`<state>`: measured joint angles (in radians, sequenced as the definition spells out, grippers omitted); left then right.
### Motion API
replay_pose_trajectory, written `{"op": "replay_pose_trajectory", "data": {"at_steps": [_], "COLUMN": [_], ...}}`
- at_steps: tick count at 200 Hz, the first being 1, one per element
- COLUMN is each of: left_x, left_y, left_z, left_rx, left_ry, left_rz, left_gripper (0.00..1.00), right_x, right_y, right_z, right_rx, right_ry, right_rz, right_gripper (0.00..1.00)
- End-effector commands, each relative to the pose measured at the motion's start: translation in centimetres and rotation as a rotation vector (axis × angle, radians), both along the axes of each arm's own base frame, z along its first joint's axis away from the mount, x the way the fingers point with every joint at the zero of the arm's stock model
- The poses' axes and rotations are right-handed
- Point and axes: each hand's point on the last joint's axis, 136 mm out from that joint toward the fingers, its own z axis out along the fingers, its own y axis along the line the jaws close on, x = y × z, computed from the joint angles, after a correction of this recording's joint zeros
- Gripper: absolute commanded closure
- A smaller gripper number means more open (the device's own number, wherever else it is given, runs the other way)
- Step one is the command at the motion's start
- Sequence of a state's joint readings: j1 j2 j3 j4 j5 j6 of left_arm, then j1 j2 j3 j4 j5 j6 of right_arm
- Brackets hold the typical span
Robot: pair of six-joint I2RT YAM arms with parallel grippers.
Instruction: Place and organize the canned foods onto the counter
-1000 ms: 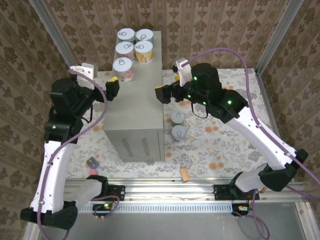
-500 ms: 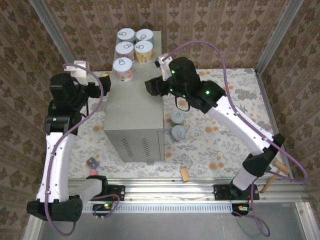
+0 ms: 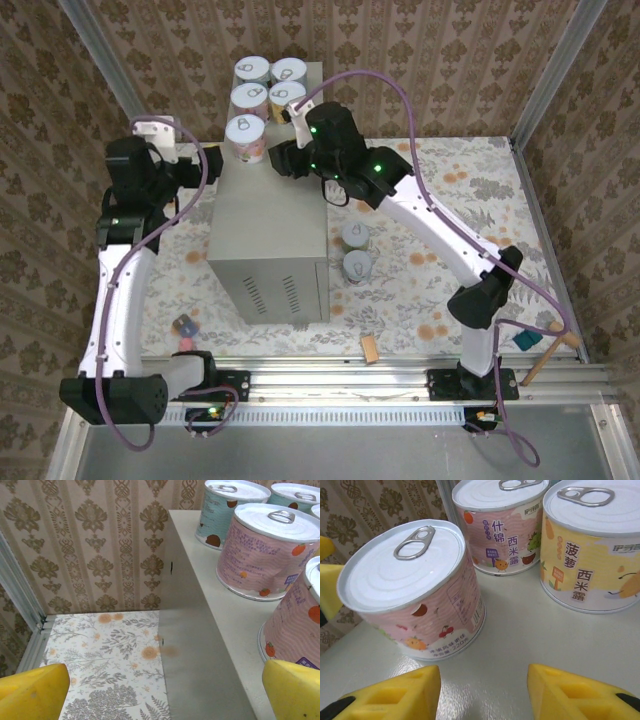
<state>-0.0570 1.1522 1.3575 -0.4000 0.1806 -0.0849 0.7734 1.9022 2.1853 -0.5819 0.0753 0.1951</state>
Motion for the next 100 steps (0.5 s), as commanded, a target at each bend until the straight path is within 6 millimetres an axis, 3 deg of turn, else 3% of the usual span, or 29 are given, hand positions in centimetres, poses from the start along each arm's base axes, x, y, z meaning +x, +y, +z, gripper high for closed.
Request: {"op": "replay_pose_trajectory", "data": {"at_steps": [1,100], "left_x": [0.6,2.2], "left_y": [-0.5,-1.4], "left_z": [1.4,0.7], "left_rx": [-0.034,-0.054], "left_ry": [-0.032,-0.015], "left_rz": [-0.033,-0.080], "left_gripper": [0.00,0.00], "right_x": [0.5,1.4], "right_y": [0.6,1.3], "right_z": [0.4,-1.1], "right_rx": [0.025,0.017], "right_ry": [0.006,0.030], "right_rz": [-0.015,-0.027], "right_gripper": [0.50,0.53]}}
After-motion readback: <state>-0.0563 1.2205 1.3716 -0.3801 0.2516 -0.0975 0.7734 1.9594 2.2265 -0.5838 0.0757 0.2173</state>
